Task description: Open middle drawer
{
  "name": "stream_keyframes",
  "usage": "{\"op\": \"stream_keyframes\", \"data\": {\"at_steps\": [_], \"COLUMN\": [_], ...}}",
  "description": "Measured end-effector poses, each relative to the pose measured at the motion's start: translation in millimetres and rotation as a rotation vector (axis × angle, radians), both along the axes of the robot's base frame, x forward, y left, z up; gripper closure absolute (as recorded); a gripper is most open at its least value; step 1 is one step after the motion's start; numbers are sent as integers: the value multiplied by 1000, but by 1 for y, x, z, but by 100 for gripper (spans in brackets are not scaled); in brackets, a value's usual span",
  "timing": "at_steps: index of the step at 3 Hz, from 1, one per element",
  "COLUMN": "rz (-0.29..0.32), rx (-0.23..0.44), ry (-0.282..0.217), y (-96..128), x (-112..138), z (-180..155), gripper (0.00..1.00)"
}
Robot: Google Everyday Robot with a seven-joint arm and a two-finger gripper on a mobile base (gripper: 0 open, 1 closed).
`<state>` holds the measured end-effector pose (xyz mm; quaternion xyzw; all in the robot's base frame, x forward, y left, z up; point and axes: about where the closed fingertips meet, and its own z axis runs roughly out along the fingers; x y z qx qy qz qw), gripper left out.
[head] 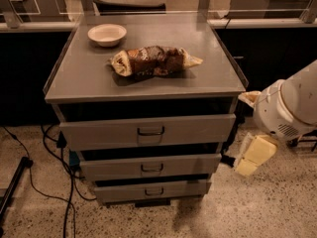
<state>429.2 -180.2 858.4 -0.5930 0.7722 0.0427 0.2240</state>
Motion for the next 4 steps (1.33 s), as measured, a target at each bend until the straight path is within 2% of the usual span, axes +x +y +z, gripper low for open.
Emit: {"op": "stream_keyframes", "data": {"at_steps": [2,4], "rz": [61,100], "rx": [35,125], "ry": [42,13], "y": [9,32], "x": [1,10], "z": [-84,-189], "gripper": [0,0]}}
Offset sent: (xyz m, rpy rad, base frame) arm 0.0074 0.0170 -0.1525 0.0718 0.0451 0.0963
